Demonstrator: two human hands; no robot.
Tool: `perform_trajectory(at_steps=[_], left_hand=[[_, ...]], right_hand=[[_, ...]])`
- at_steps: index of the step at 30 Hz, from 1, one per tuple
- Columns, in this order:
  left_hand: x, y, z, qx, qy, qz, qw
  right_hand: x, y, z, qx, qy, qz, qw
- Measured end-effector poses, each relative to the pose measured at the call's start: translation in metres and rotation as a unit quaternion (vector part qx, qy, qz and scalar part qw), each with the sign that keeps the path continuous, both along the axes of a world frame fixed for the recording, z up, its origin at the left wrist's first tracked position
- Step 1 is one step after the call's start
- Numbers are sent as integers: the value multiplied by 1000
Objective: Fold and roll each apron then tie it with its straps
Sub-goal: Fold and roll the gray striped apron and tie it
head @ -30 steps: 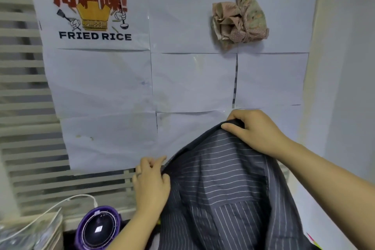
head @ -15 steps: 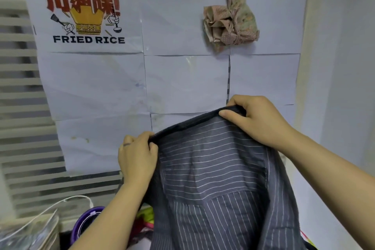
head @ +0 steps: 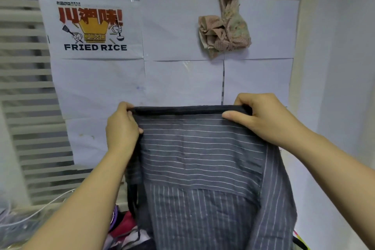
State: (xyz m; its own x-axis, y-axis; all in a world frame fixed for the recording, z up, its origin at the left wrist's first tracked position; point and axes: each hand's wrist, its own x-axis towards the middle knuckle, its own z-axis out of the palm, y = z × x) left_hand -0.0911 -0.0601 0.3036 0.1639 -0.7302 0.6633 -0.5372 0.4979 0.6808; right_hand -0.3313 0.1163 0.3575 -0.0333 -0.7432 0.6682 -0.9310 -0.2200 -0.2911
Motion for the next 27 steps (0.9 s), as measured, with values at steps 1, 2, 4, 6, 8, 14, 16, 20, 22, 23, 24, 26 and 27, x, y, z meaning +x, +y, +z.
perform_trajectory(at_steps=[1,2,4,6,8,14,16,20,22,23,24,26,27], left_hand=[[-1,1,7,13,58,-33,998],[-3,1,14,33,135,-72,988],[-6,3,29,95,316,-154,931],[1,5,38,131,399,-180,890],[13,8,37,108,358,-151,915],[56,27,1,-37,-136,-25,990],[69,34,-17,-13,-266,-38,963],[93,38,-58,60,-446,-56,891],[99,41,-68,62,-428,-35,901],[100,43,-72,70,-380,-25,922],[98,43,-75,89,-308,-18,947],[92,43,-75,138,-82,-50,986],[87,43,-73,174,68,-94,978]], right_hand=[[-3,3,-1,20,7,-5,1000],[-7,6,-3,44,16,-11,999],[-15,14,-8,121,37,-18,992],[-24,24,-14,230,58,-29,971],[-33,28,-25,299,75,-58,950],[-56,20,-66,220,6,-196,956],[-58,23,-79,216,-72,-192,955],[-61,32,-104,202,-81,-198,956],[-59,35,-111,234,-46,-215,947],[-56,35,-112,251,-43,-224,941],[-56,34,-113,258,-38,-236,936],[-55,29,-113,222,-67,-243,942],[-53,25,-113,178,-103,-247,947]])
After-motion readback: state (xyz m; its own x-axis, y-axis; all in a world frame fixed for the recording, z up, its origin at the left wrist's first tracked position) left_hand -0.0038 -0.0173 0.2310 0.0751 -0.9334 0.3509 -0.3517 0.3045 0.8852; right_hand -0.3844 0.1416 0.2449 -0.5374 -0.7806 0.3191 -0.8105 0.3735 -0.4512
